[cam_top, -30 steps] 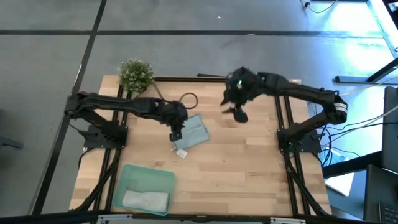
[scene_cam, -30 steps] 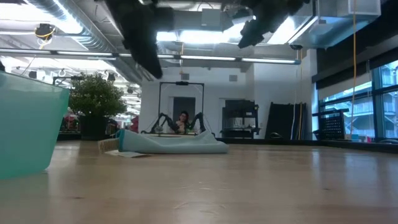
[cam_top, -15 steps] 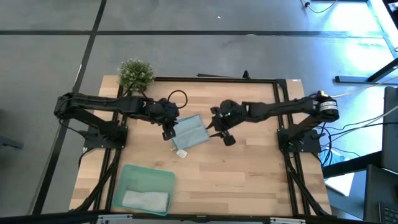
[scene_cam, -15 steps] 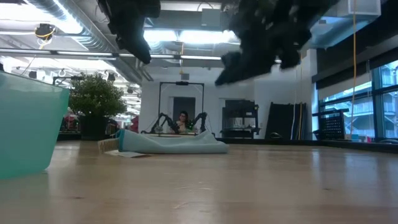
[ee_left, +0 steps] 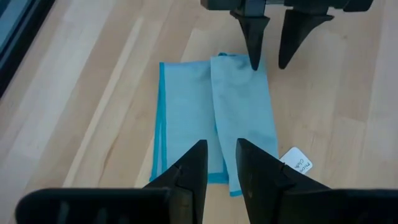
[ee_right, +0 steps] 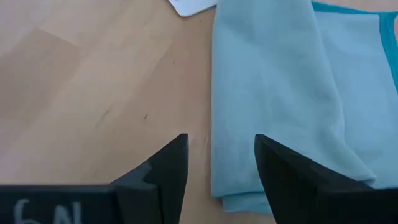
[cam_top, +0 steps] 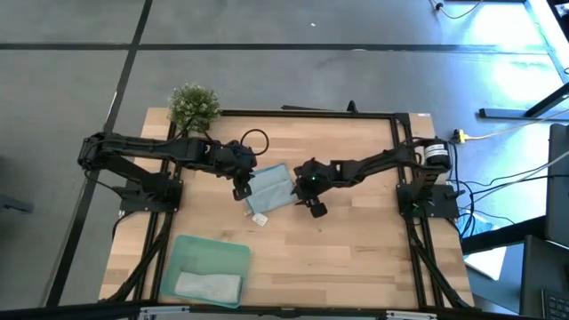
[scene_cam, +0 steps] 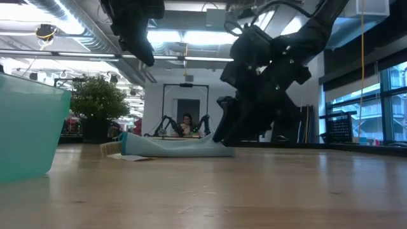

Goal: Roll microfiber towels into tight, uniform cylinder then place into a basket
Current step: Roll the blue microfiber cloth

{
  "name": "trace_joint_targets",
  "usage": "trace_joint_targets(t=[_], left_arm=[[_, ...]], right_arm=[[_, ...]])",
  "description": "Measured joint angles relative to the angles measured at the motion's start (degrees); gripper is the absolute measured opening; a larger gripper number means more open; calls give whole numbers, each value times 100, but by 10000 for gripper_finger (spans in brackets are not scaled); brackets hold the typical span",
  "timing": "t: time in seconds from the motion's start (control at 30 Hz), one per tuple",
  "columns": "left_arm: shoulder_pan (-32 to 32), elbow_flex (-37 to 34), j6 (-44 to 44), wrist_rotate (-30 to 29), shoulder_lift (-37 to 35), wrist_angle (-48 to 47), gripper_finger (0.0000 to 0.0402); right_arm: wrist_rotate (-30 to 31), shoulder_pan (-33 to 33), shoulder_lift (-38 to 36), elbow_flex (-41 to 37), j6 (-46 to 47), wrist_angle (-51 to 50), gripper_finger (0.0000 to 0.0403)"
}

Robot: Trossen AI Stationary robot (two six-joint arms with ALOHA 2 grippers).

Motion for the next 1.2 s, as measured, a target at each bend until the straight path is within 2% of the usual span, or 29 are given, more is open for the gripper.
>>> trace_joint_targets(t=[0.17,0.33,0.5,0.63,0.8,0.87,1.03,1.2], left_arm=[[0,0,0,0,0,2,80],[2,0,0,0,0,13,80],[2,0,-1,0,0,9,80],[2,0,-6,0,0,9,80],[2,0,-11,1,0,8,80],[2,0,-12,0,0,8,80],[1,0,-11,2,0,8,80],[2,0,0,2,0,6,80]], right_arm=[[101,-1,207,4,-20,38,184],[485,10,398,12,-246,195,184],[505,8,501,28,-254,128,172],[519,10,551,33,-258,97,120],[687,0,570,35,27,136,21],[656,-11,572,37,232,129,16],[-353,-174,590,330,1032,-175,12],[-1223,-390,630,1074,1594,-1354,11]])
